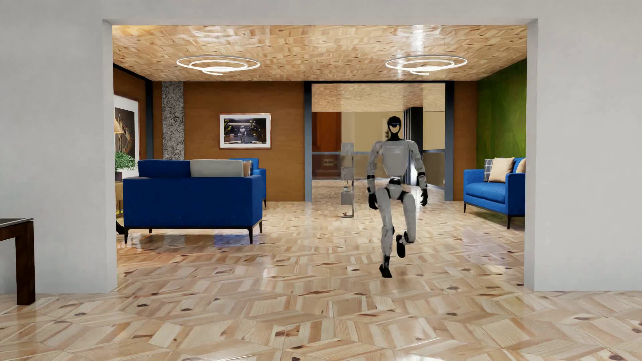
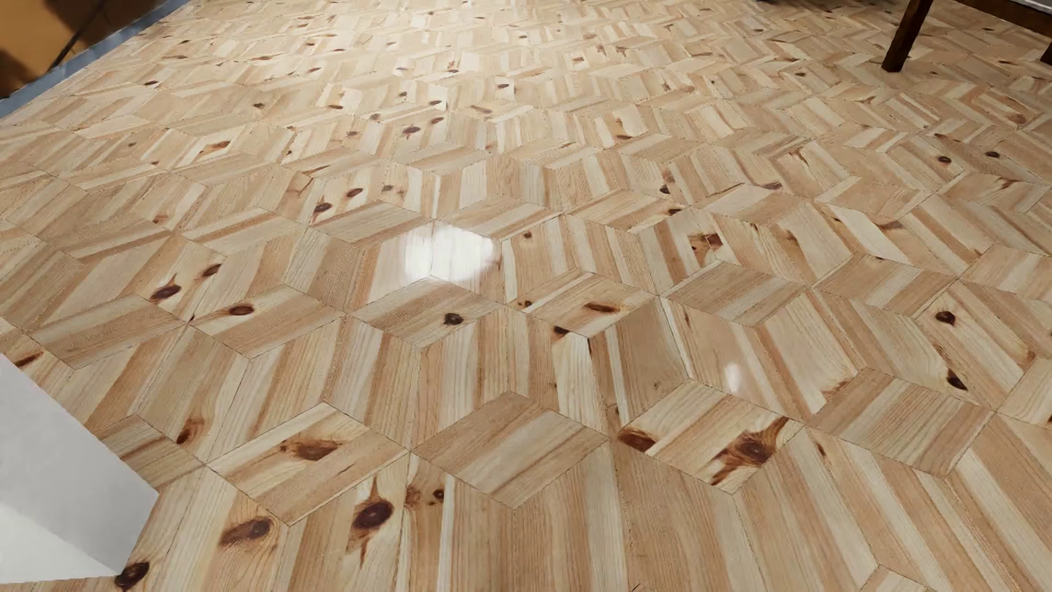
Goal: Move towards the dark gray shelves
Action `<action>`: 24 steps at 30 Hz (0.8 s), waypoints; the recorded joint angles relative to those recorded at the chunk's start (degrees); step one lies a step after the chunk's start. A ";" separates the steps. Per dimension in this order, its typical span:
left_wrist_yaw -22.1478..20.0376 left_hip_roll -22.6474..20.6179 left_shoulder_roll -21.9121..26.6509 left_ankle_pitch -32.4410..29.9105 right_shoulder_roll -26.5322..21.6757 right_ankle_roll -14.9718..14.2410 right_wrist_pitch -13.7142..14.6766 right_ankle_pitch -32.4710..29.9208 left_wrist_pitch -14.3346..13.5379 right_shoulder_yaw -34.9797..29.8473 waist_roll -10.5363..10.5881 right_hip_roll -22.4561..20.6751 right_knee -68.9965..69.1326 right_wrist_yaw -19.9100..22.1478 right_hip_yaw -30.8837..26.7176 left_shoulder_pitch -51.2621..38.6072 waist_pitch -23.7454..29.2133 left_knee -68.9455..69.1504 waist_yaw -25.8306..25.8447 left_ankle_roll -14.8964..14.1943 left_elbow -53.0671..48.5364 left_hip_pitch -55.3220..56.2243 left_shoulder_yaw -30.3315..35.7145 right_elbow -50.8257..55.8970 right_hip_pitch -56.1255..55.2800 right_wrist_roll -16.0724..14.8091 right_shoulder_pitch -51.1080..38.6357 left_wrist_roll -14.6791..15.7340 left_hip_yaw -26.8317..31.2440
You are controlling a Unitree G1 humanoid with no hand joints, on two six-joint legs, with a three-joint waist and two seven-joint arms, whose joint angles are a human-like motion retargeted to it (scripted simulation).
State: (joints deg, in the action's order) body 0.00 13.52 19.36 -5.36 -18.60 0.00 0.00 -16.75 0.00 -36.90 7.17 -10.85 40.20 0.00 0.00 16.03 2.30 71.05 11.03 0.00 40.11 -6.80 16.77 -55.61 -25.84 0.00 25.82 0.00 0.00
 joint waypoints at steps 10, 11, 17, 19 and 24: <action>0.00 0.41 -1.69 16.92 -3.96 0.00 0.00 31.04 0.00 17.99 -2.43 1.52 -2.59 0.00 0.00 16.24 -2.23 -43.97 -23.49 0.00 12.46 27.38 8.58 30.42 32.31 0.00 -9.90 0.00 0.00; 0.00 1.51 -1.85 19.19 -3.99 0.00 0.00 33.12 0.00 19.04 -2.14 3.45 -1.49 0.00 0.00 18.04 -2.18 -43.97 -24.37 0.00 11.72 27.36 9.88 31.50 35.03 0.00 -10.26 0.00 0.00; 0.00 -0.27 -1.75 9.19 -0.06 0.00 0.00 17.50 0.00 15.32 -3.08 14.43 12.35 0.00 0.00 12.32 -1.96 -22.94 -25.60 0.00 15.66 29.03 12.89 12.70 34.43 0.00 -8.53 0.00 0.00; 0.00 -0.23 -0.35 13.40 -0.56 0.00 0.00 6.60 0.00 9.75 -3.23 15.39 12.86 0.00 0.00 9.34 -0.62 -23.67 -24.24 0.00 11.12 24.58 11.32 5.89 29.84 0.00 -8.84 0.00 0.00; 0.00 -1.09 4.15 18.65 -3.76 0.00 0.00 -13.25 0.00 11.12 -4.10 16.31 7.97 0.00 0.00 6.40 -0.35 -27.03 -20.15 0.00 0.99 17.17 -2.63 4.51 22.68 0.00 -2.96 0.00 0.00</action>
State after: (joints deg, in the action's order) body 0.00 12.44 23.51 13.29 -22.36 0.00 0.00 -30.00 0.00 -25.79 3.07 5.46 48.17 0.00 0.00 22.43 1.95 44.02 -9.11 0.00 41.11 10.38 14.14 -51.10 -3.16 0.00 22.87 0.00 0.00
